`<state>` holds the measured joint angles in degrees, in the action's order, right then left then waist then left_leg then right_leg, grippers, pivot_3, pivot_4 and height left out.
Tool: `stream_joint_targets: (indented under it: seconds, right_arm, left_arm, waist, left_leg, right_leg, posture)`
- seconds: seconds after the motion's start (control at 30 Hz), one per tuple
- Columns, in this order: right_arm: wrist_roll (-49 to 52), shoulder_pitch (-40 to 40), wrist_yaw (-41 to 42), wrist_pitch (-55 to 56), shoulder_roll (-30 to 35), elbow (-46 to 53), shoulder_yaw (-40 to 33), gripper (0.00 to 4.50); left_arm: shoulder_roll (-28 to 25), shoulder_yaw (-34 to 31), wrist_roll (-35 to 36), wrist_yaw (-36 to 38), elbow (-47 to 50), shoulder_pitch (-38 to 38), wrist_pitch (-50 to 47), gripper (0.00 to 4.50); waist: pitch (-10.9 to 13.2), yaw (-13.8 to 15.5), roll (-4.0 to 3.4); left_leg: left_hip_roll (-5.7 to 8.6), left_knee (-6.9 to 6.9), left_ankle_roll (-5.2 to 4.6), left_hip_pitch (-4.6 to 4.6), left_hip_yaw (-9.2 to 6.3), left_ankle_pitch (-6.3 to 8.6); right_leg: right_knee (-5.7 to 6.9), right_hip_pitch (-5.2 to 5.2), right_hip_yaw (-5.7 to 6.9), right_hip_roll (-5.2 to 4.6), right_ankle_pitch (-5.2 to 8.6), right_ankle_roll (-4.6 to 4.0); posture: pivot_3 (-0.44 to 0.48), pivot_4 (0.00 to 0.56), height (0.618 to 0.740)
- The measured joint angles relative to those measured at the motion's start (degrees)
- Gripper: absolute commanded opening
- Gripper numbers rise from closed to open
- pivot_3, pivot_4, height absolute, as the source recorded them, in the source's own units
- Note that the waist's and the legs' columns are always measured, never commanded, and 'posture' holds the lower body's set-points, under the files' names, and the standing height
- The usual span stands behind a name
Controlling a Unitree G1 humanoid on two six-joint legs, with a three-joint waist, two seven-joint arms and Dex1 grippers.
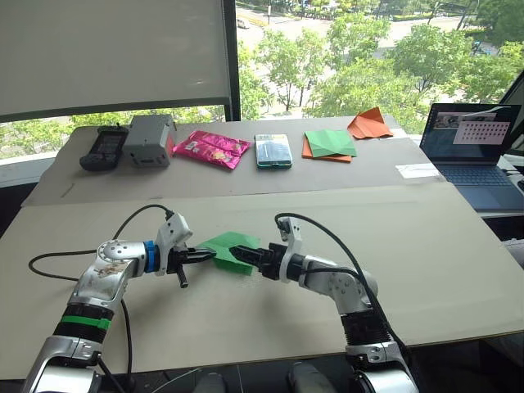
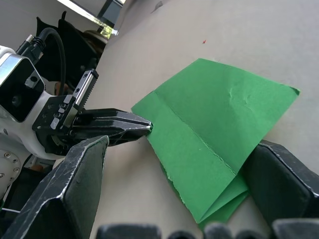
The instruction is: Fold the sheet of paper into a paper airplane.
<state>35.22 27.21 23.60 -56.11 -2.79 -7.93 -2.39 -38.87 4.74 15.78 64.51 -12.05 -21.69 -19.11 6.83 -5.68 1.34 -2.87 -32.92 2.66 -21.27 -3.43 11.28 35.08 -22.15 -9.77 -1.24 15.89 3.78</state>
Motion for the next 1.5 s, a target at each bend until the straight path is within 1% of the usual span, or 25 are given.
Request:
stream_joint_targets:
  seconds: [0.23, 0.3, 0.33, 0.4, 0.43, 0.47, 0.53, 0.6, 0.67, 0.7, 0.9, 1.0, 1.1, 1.13, 1.2, 1.3, 1.4, 1.5]
  right_arm:
    - [-0.05, 1.56, 1.33, 2.29, 0.2, -3.47, -1.03, 4.47]
    - [-0.13, 1.55, 1.53, 2.66, 0.27, -3.71, -0.95, 3.96]
    - [-0.28, 1.4, 1.53, 3.06, 0.42, -3.92, -0.9, 3.59]
    - [-0.52, 1.22, 1.45, 3.14, 0.76, -3.97, -0.82, 3.04]
    - [-0.74, 1.1, 1.44, 3.26, 0.96, -4.03, -0.75, 2.61]
    - [-0.97, 0.98, 1.46, 3.64, 1.21, -4.21, -0.59, 2.31]
    - [-1.03, 0.99, 2.05, 4.29, 1.27, -3.87, 0.09, 1.57]
    - [-1.33, 0.94, 2.79, 5.58, 1.47, -3.38, 1.4, 0.91]
    - [-2.3, 0.58, 4.18, 7.17, 2.07, -2.53, 3.1, 0.27]
    - [-2.57, 0.32, 4.77, 7.96, 2.24, -2.17, 3.75, 0.05]
    - [-8.81, -2.73, 9.16, 17.39, 5.45, 0.15, 11.3, 0.05]
    - [-14.72, -4.43, 10.1, 25.97, 7.28, 0.11, 15.09, 0.05]
    - [-19.76, -6.05, 10.18, 33.72, 8.81, -0.05, 17.32, 0.05]
    - [-23.01, -6.65, 9.92, 39.55, 9.34, -0.11, 18.24, 0.05]
    - [-26.47, -7.21, 10.14, 48.16, 9.94, 0.5, 19.85, 0.05]
    - [-31.84, -7.79, 11.14, 57.27, 12.16, 2.26, 23.11, 0.05]
    - [-39.1, -7.78, 11.89, 65.26, 15.32, 2.42, 28.29, 0.05]
    - [-45.06, -7.56, 11.56, 69.15, 16.68, 0.23, 31.84, 0.05]
  left_arm:
    - [-0.01, 0.22, -0.58, -0.03, 0.1, 1.36, 0.01, 0.0]
    - [-0.01, 0.25, -0.89, -0.03, 0.18, 1.37, 0.01, 0.0]
    - [-0.01, 0.25, -1.02, -0.02, 0.34, 1.38, 0.01, 0.0]
    - [-0.04, 0.24, -1.16, -0.01, 0.37, 1.39, 0.01, 0.0]
    - [-0.05, 0.25, -1.18, -0.01, 0.37, 1.4, 0.01, 0.0]
    - [-0.05, 0.25, -1.19, -0.01, 0.37, 1.4, 0.01, 0.0]
    - [-0.06, 0.25, -1.2, -0.01, 0.41, 1.4, 0.01, 0.0]
    - [-0.06, 0.25, -1.2, 0.02, 0.55, 1.4, 0.01, 0.0]
    - [-0.06, 0.25, -1.22, 0.03, 0.57, 1.4, 0.02, 0.0]
    - [-0.07, 0.25, -1.23, 0.03, 0.57, 1.41, 0.02, 0.0]
    - [-0.1, 0.25, -1.28, 0.08, 0.57, 1.45, 0.03, 0.0]
    - [-0.11, 0.25, -1.28, 0.09, 0.57, 1.45, 0.03, 0.0]
    - [-0.13, 0.24, -1.29, 0.1, 0.57, 1.46, 0.03, 0.0]
    - [-0.15, 0.24, -1.28, 0.1, 0.57, 1.46, 0.03, 0.0]
    - [-0.18, 0.24, -1.28, 0.09, 0.59, 1.5, 0.03, 0.0]
    - [-0.2, 0.24, -1.28, 0.1, 0.59, 1.52, 0.03, 0.0]
    - [-0.49, 0.23, -1.25, 0.12, 0.59, 1.63, 0.03, 0.0]
    - [-1.03, 0.14, -1.21, 0.17, 0.6, 1.77, 0.01, 0.0]
  waist:
    - [0.01, 0.02, -0.01]
    - [0.01, 0.02, -0.01]
    - [0.01, 0.05, -0.02]
    - [0.01, 0.09, -0.02]
    - [0.01, 0.08, -0.02]
    - [0.01, 0.07, -0.02]
    - [-0.01, -0.01, -0.01]
    - [-0.02, -0.06, 0.0]
    - [-0.02, 0.0, 0.0]
    - [-0.02, 0.04, 0.0]
    - [-0.03, 0.16, 0.01]
    - [-0.01, 0.19, 0.01]
    - [0.03, 0.19, 0.01]
    - [0.04, 0.13, 0.01]
    - [0.04, 0.06, 0.0]
    - [0.05, 0.01, -0.01]
    - [0.07, 0.08, 0.01]
    - [0.08, 0.17, 0.05]
  left_leg:
    - [0.0, -0.01, 0.0, 0.0, 0.0, 0.0]
    - [0.0, -0.02, -0.01, 0.0, 0.0, 0.0]
    - [0.01, -0.02, 0.0, 0.0, 0.0, 0.0]
    - [0.01, -0.02, 0.0, 0.0, 0.0, 0.0]
    - [0.01, -0.02, 0.0, -0.01, 0.0, 0.0]
    - [0.01, -0.02, -0.01, -0.04, 0.0, 0.0]
    - [0.0, -0.01, -0.01, -0.03, 0.0, 0.0]
    - [0.0, -0.01, -0.01, 0.03, -0.01, 0.0]
    - [0.0, -0.02, -0.01, 0.07, -0.01, 0.0]
    - [0.0, -0.02, 0.0, 0.07, -0.01, 0.0]
    - [0.02, -0.07, 0.0, 0.01, 0.0, 0.0]
    - [0.02, -0.06, 0.0, -0.01, 0.0, 0.0]
    - [0.02, -0.06, 0.0, -0.05, 0.0, -0.01]
    - [0.02, -0.06, 0.0, -0.07, 0.01, -0.01]
    - [0.02, -0.02, 0.0, -0.11, 0.01, -0.01]
    - [0.01, -0.02, 0.0, -0.08, 0.0, -0.01]
    - [0.01, -0.03, 0.0, 0.02, 0.01, -0.01]
    - [0.01, -0.04, 0.0, 0.05, 0.01, -0.01]
  right_leg:
    - [0.0, 0.0, 0.0, 0.0, 0.01, -0.02]
    - [0.0, -0.01, 0.0, 0.0, 0.01, -0.02]
    - [0.0, -0.01, 0.0, 0.0, 0.01, -0.02]
    - [-0.02, -0.02, 0.0, 0.0, 0.02, -0.03]
    - [-0.03, -0.02, 0.0, 0.0, 0.02, -0.02]
    - [-0.03, 0.0, 0.0, 0.0, 0.0, 0.0]
    - [-0.01, 0.03, 0.0, 0.01, -0.05, 0.08]
    - [-0.01, 0.01, 0.0, 0.01, -0.05, 0.09]
    - [-0.03, 0.01, 0.0, 0.0, 0.07, -0.12]
    - [-0.03, 0.01, 0.0, 0.0, 0.11, -0.19]
    - [-0.05, -0.01, 0.0, -0.01, 0.11, -0.19]
    - [-0.06, -0.03, 0.0, -0.01, 0.11, -0.18]
    - [-0.06, -0.05, 0.0, -0.01, 0.11, -0.18]
    - [-0.05, -0.02, 0.0, -0.01, 0.08, -0.12]
    - [-0.01, -0.01, 0.0, 0.0, -0.01, 0.03]
    - [-0.03, -0.01, 0.0, 0.01, -0.04, 0.08]
    - [-0.07, -0.08, 0.0, 0.0, 0.13, -0.21]
    - [-0.06, -0.07, 0.0, -0.01, 0.16, -0.27]
  posture:
    - [0.0, 0.15, 0.74]
    - [0.0, 0.15, 0.74]
    - [0.0, 0.15, 0.74]
    - [0.0, 0.15, 0.74]
    - [0.0, 0.15, 0.74]
    - [0.0, 0.15, 0.74]
    - [0.0, 0.15, 0.74]
    - [0.0, 0.15, 0.74]
    - [0.0, 0.15, 0.74]
    - [0.0, 0.15, 0.74]
    - [0.0, 0.15, 0.74]
    - [0.0, 0.15, 0.74]
    - [0.0, 0.15, 0.74]
    - [0.0, 0.15, 0.74]
    - [0.0, 0.15, 0.74]
    - [0.0, 0.15, 0.74]
    - [0.0, 0.15, 0.74]
    - [0.0, 0.15, 0.74]
